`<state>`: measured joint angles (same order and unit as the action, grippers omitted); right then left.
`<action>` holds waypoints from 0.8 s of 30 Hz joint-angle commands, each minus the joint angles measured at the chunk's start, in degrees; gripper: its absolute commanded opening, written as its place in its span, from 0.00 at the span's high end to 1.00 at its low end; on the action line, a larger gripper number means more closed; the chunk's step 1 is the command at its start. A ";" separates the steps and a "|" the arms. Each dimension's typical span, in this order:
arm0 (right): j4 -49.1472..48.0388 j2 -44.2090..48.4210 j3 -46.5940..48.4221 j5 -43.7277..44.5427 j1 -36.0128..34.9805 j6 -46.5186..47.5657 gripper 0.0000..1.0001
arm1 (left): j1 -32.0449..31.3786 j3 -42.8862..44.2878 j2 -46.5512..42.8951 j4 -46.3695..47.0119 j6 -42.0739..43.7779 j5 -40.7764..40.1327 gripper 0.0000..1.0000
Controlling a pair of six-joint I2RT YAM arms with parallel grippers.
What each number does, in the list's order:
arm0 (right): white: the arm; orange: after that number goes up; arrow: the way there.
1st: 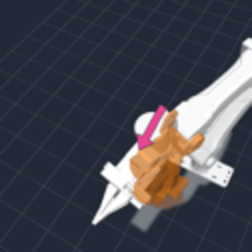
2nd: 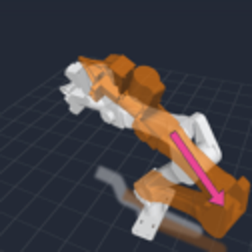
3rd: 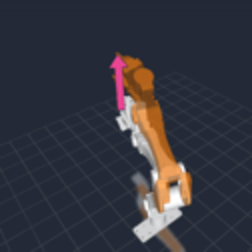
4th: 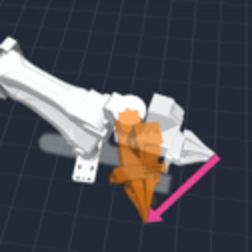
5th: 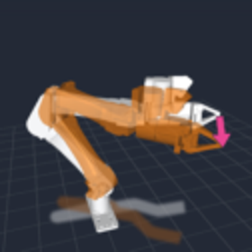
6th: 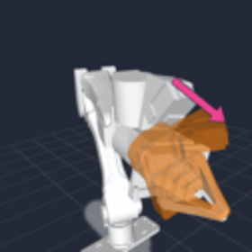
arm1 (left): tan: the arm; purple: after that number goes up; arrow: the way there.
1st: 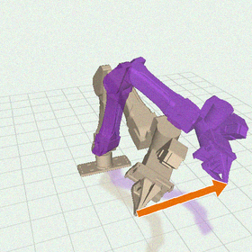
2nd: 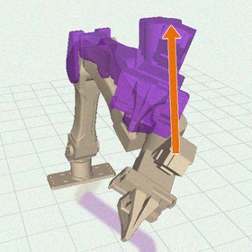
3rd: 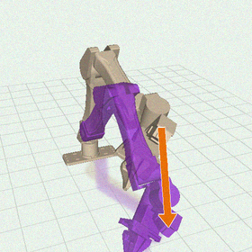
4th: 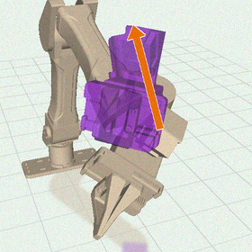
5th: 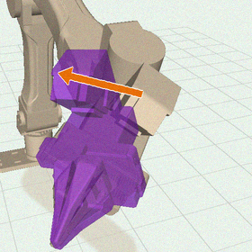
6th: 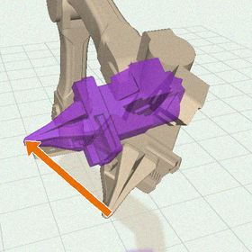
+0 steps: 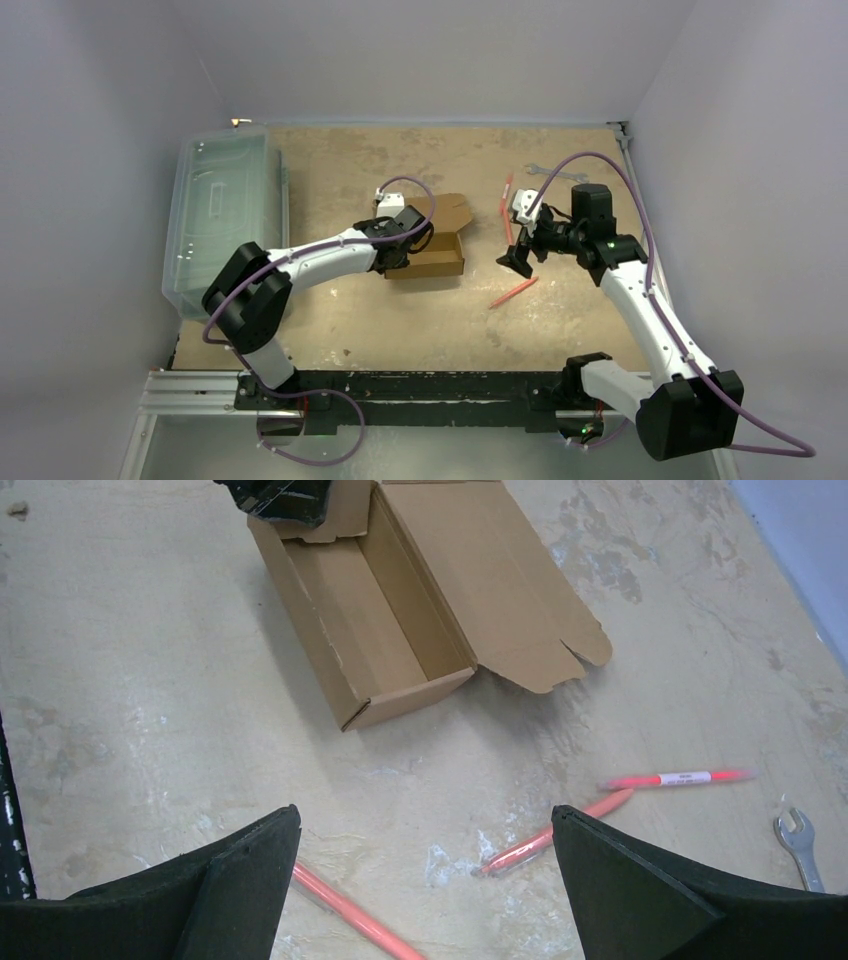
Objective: Fold the paper box
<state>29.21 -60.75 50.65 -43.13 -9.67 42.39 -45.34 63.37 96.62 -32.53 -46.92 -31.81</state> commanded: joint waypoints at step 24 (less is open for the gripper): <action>-7.06 -6.20 -1.20 -2.99 -1.71 -8.96 0.01 | 1.37 -8.54 -2.52 10.87 -0.79 0.35 1.00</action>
<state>29.10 -65.71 50.30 -46.09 -10.61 42.39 -43.94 60.82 97.41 -26.70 -46.04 -30.76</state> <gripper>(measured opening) 0.987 0.034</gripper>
